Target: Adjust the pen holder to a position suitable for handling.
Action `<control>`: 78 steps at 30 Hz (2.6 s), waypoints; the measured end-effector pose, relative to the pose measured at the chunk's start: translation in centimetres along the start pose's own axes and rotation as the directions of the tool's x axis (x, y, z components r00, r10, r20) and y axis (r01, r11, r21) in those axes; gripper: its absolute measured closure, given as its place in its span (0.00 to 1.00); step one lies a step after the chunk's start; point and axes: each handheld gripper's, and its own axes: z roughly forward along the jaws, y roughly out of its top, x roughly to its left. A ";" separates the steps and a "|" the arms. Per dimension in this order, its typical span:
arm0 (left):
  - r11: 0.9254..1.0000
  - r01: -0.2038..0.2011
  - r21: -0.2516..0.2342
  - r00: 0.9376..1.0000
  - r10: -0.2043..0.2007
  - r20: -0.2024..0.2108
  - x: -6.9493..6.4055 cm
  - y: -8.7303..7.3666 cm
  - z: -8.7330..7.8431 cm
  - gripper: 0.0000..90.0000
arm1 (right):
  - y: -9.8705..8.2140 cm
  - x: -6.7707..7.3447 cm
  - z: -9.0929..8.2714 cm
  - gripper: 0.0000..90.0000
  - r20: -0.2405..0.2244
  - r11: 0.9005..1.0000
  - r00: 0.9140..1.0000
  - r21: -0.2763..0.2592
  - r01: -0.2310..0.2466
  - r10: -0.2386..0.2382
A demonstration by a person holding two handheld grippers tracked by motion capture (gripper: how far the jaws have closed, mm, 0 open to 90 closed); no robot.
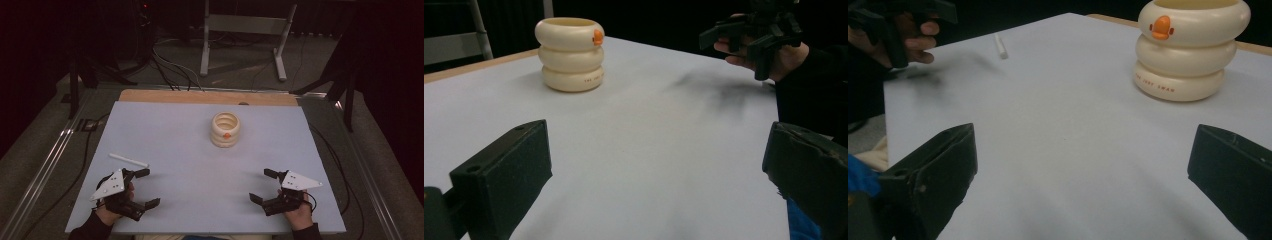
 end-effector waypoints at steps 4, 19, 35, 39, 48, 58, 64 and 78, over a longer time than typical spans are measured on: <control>1.000 -0.006 0.004 1.000 0.006 0.002 -0.1 0.0 0.0 0.00 | 0.5 0.1 0.0 0.00 0.003 1.000 1.000 0.005 -0.001 0.001; 1.000 -0.003 0.002 1.000 0.003 0.006 -0.1 0.0 0.0 0.00 | 3.6 0.3 -0.2 0.00 -0.011 1.000 1.000 -0.016 0.012 -0.012; 1.000 0.001 0.000 1.000 -0.001 0.008 -0.1 0.0 0.0 0.00 | 6.5 -1.0 0.4 0.00 0.027 0.999 0.999 -0.025 0.044 -0.044; 1.000 -0.002 0.000 1.000 0.002 0.010 -0.1 0.0 0.0 0.00 | 7.0 -1.4 0.7 0.00 0.033 0.998 0.998 -0.032 0.046 -0.045; 1.000 -0.003 0.008 1.000 0.003 0.009 -0.1 0.0 0.0 0.00 | 8.9 -2.1 1.0 0.00 0.031 0.997 0.999 -0.070 0.030 -0.028; 1.000 -0.001 0.004 1.000 0.001 0.009 -0.1 0.0 0.0 0.00 | 11.0 -2.9 1.8 0.00 0.046 0.997 0.998 -0.071 0.035 -0.031; 1.000 -0.005 0.010 1.000 0.005 0.007 -0.1 0.0 0.0 0.00 | 12.0 -3.8 2.4 0.00 0.044 0.995 0.999 -0.098 0.005 -0.001; 1.000 -0.006 0.013 1.000 0.005 0.010 -0.2 -0.1 0.1 0.00 | 13.7 -6.0 4.3 0.00 0.068 0.996 0.997 -0.086 -0.033 0.039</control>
